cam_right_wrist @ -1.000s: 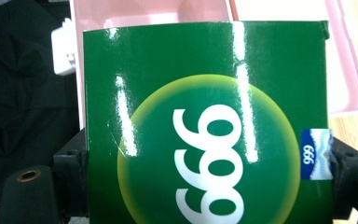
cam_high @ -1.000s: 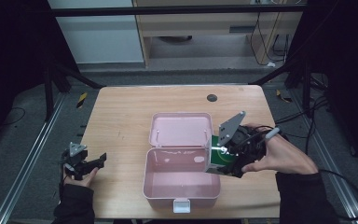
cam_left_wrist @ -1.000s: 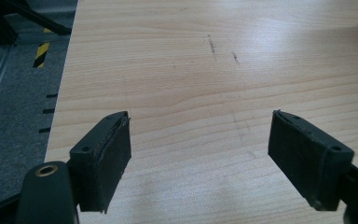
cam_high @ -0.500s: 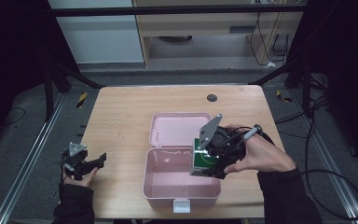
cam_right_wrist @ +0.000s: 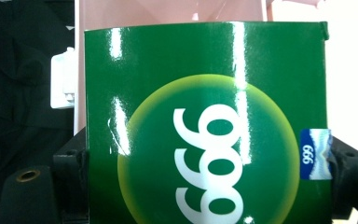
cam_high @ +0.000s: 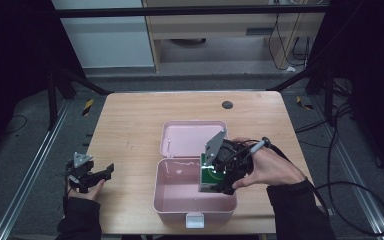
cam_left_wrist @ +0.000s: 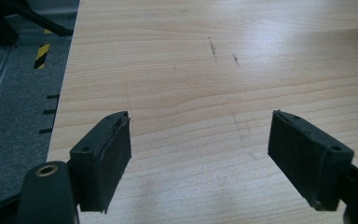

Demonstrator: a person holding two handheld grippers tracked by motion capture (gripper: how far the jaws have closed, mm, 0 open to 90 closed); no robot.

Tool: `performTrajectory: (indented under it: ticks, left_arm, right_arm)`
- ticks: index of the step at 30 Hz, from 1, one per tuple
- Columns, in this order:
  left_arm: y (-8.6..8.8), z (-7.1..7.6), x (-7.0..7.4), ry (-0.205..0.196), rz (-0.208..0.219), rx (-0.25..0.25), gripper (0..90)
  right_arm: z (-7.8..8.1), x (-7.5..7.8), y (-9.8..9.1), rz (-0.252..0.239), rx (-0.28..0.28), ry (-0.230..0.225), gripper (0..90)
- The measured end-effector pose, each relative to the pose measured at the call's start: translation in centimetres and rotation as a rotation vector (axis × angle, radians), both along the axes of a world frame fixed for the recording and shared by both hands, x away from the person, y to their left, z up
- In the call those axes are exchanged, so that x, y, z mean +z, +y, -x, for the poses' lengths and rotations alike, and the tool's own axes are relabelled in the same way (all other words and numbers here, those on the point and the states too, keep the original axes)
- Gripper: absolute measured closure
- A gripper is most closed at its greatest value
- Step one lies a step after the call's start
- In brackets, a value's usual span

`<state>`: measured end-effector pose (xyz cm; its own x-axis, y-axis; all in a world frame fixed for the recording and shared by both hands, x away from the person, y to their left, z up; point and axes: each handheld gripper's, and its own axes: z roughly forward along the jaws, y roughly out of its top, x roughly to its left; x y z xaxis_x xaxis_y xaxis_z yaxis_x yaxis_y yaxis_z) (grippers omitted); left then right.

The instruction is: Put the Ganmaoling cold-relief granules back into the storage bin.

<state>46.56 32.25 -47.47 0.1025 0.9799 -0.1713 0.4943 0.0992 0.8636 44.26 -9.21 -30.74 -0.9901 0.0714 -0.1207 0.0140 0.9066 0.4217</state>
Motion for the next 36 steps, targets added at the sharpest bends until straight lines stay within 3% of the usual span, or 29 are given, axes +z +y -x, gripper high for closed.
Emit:
performTrajectory:
  ticks: [21,36]
  left_arm:
    - [0.0,0.0,0.1,-0.003,0.000,0.000,20.4]
    - [0.0,0.0,0.0,-0.003,0.000,0.001,20.4]
  right_arm:
    - [-0.1,-2.8,1.4,0.071,0.049,0.006,15.9]
    - [-0.8,-5.3,0.6,0.091,0.023,0.029,15.8]
